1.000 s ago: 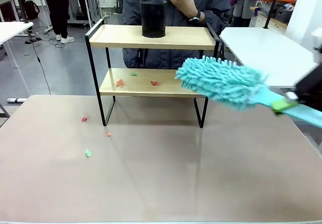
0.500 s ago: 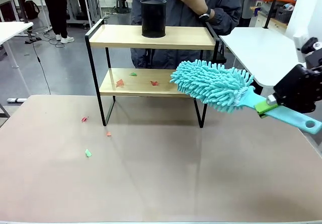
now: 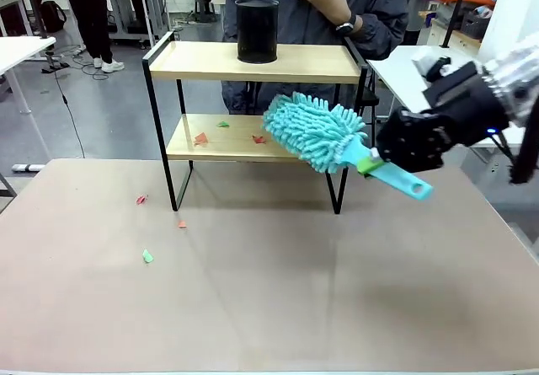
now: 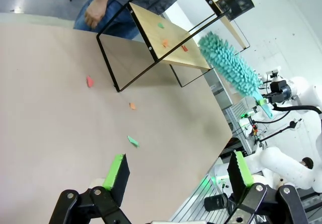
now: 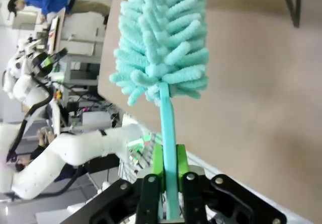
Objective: Clean the shelf.
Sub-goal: Clean the remaining tier of the Shelf with the Duster once objects are removed.
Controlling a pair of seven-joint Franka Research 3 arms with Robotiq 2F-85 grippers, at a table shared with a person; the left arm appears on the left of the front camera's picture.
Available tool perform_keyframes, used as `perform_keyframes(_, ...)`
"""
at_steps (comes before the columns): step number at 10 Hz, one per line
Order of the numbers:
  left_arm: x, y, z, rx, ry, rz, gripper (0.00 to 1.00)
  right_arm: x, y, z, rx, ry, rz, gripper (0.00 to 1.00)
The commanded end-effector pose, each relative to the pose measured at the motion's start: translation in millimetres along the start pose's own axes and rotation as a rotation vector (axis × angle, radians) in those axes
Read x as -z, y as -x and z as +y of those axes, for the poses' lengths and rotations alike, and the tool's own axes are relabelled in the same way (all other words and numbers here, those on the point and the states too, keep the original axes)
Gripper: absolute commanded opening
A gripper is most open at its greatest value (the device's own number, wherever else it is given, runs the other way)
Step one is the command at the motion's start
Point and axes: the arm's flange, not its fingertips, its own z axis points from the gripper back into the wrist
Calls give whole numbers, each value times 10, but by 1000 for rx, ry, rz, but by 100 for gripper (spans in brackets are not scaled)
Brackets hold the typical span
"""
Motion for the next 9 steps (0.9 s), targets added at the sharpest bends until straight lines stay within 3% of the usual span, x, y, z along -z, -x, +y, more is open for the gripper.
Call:
perform_keyframes(1,20,18,-10,19,19,-23,100,220,-256,63,49,79,-23,0)
perform_keyframes(3,20,18,-10,19,19,-23,100,396,-401,140,38,130,-130,0)
perform_keyframes(9,20,18,-10,19,19,-23,100,1125,-780,146,78,313,-212,0)
